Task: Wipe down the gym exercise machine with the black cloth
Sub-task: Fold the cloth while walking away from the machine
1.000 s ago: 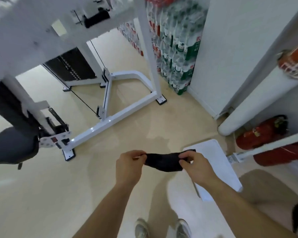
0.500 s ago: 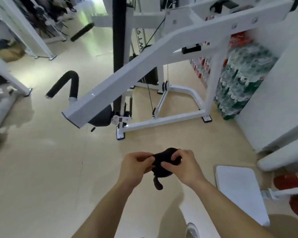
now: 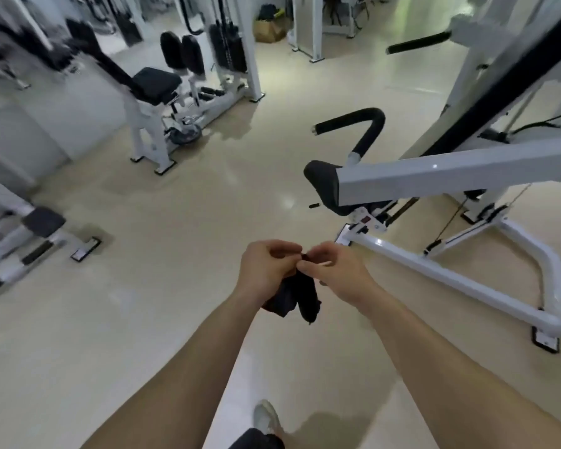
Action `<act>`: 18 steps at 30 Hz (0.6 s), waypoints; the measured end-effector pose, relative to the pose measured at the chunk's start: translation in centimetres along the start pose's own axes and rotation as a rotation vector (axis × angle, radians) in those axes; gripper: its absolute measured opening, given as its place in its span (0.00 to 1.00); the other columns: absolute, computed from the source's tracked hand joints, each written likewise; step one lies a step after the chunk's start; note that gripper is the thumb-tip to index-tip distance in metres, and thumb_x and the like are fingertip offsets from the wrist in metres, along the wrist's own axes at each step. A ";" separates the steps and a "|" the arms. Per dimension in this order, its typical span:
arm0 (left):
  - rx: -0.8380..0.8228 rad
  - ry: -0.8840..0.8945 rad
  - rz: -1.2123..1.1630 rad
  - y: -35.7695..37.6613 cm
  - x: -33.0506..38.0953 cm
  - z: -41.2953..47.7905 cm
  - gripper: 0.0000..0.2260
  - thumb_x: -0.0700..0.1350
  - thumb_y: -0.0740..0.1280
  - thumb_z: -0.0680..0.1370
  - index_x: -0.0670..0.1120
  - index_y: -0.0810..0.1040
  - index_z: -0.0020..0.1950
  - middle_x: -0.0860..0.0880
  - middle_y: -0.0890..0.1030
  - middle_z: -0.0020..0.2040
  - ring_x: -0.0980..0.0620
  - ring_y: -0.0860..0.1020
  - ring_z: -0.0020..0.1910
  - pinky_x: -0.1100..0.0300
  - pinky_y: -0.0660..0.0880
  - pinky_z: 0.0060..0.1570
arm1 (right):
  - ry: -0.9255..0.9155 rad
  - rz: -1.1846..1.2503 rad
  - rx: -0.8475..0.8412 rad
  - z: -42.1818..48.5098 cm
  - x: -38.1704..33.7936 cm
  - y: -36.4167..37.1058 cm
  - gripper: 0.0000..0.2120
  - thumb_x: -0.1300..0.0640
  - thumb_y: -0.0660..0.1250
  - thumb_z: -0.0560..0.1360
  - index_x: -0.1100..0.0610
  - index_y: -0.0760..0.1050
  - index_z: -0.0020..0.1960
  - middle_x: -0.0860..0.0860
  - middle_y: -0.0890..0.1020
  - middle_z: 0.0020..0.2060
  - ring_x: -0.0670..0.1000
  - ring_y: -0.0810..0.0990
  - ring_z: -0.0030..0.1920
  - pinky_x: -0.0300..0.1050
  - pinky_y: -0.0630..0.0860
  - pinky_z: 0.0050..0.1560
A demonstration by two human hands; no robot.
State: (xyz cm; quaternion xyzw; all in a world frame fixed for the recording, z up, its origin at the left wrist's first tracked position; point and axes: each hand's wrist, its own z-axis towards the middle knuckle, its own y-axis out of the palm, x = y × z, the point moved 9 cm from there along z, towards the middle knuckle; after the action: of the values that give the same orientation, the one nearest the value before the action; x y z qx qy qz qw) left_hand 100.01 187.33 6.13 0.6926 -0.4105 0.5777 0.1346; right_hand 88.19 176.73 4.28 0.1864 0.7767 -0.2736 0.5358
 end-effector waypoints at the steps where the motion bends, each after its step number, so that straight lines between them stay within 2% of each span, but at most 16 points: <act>1: 0.032 0.008 0.015 -1.5 0.1 0.6 0.06 0.39 0.74 0.74 0.48 0.86 0.47 0.50 0.86 0.41 0.52 0.86 0.42 0.58 0.81 0.44 | -0.005 -0.023 -0.024 1.2 -0.7 1.2 0.11 0.51 0.78 0.71 0.53 0.80 0.49 0.47 0.85 0.45 0.46 0.84 0.45 0.40 0.80 0.46; 5: 0.100 0.088 0.169 -6.8 0.9 4.0 0.05 0.41 0.73 0.75 0.51 0.85 0.46 0.56 0.85 0.40 0.60 0.83 0.39 0.64 0.77 0.37 | -0.032 -0.108 -0.099 6.7 -2.8 5.9 0.09 0.55 0.77 0.70 0.53 0.79 0.46 0.49 0.85 0.41 0.49 0.84 0.42 0.42 0.80 0.44; 8: 0.097 0.142 0.323 -10.0 1.1 7.9 0.04 0.42 0.72 0.75 0.52 0.84 0.44 0.58 0.84 0.39 0.59 0.82 0.37 0.65 0.76 0.35 | -0.053 -0.185 -0.137 11.2 -4.4 8.7 0.07 0.61 0.72 0.71 0.49 0.80 0.43 0.48 0.84 0.39 0.49 0.83 0.43 0.42 0.77 0.45; 12: -0.027 0.135 0.518 -12.6 0.1 14.3 0.02 0.50 0.69 0.78 0.56 0.82 0.47 0.58 0.82 0.42 0.58 0.81 0.41 0.61 0.77 0.40 | -0.045 -0.344 -0.159 17.1 -6.1 11.2 0.08 0.59 0.67 0.72 0.46 0.79 0.43 0.47 0.84 0.40 0.48 0.83 0.44 0.43 0.79 0.46; 16: -0.165 0.064 0.415 -14.8 -1.0 20.5 0.09 0.51 0.64 0.82 0.51 0.83 0.49 0.54 0.83 0.43 0.54 0.82 0.42 0.57 0.80 0.42 | -0.015 -0.455 -0.200 23.5 -7.7 13.1 0.10 0.58 0.61 0.77 0.48 0.79 0.48 0.45 0.83 0.42 0.46 0.81 0.46 0.40 0.76 0.46; 18: -0.204 0.034 0.298 -16.1 -0.9 23.8 0.10 0.49 0.64 0.82 0.48 0.82 0.46 0.52 0.82 0.40 0.53 0.82 0.39 0.58 0.80 0.36 | -0.031 -0.489 -0.194 27.0 -8.9 13.8 0.10 0.58 0.61 0.79 0.48 0.80 0.50 0.43 0.82 0.43 0.45 0.80 0.47 0.35 0.74 0.46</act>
State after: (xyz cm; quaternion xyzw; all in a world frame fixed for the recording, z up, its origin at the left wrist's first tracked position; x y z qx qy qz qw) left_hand 128.02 182.06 2.93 0.5968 -0.5628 0.5584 0.1240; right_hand 119.14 170.64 2.07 -0.0629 0.8131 -0.3221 0.4808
